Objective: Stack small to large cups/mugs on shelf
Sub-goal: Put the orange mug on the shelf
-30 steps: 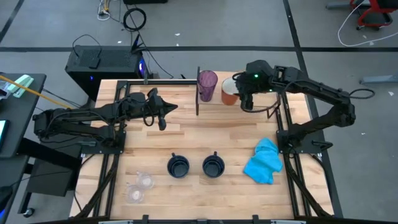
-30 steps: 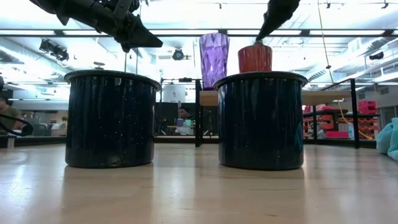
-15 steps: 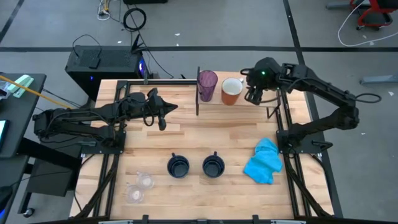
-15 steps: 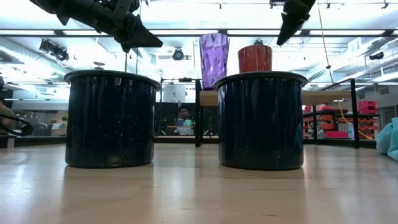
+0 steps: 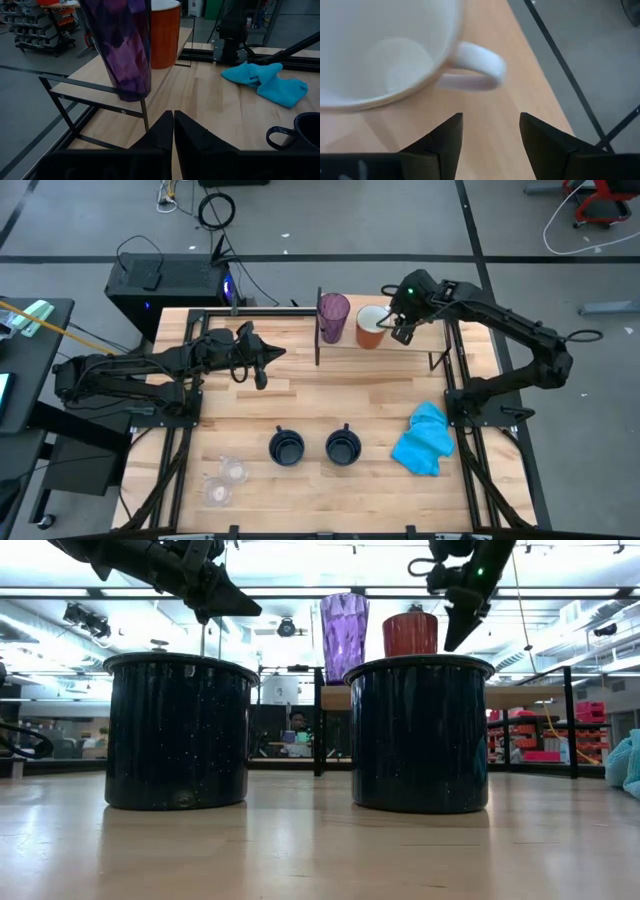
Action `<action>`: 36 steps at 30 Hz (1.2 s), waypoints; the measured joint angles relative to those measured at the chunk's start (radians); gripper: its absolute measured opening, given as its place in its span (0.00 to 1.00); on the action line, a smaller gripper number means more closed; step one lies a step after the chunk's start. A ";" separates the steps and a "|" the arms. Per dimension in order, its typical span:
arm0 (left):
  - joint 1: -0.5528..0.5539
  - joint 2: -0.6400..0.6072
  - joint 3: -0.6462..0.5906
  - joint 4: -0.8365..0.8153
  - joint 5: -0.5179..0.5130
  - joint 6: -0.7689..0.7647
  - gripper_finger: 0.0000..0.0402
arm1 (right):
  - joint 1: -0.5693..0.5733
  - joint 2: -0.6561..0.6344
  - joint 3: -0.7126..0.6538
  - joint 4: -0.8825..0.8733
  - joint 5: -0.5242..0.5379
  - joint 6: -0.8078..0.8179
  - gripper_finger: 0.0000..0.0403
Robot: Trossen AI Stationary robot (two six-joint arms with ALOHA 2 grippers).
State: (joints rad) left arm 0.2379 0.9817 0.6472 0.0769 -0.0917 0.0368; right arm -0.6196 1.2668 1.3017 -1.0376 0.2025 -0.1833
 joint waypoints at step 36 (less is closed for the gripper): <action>0.000 0.000 0.000 0.000 0.000 0.001 0.06 | -0.081 0.048 -0.001 0.166 -0.103 -0.056 0.41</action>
State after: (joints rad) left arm 0.2382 0.9813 0.6472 0.0770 -0.0917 0.0376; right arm -0.7002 1.3151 1.3003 -0.8712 0.0990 -0.2394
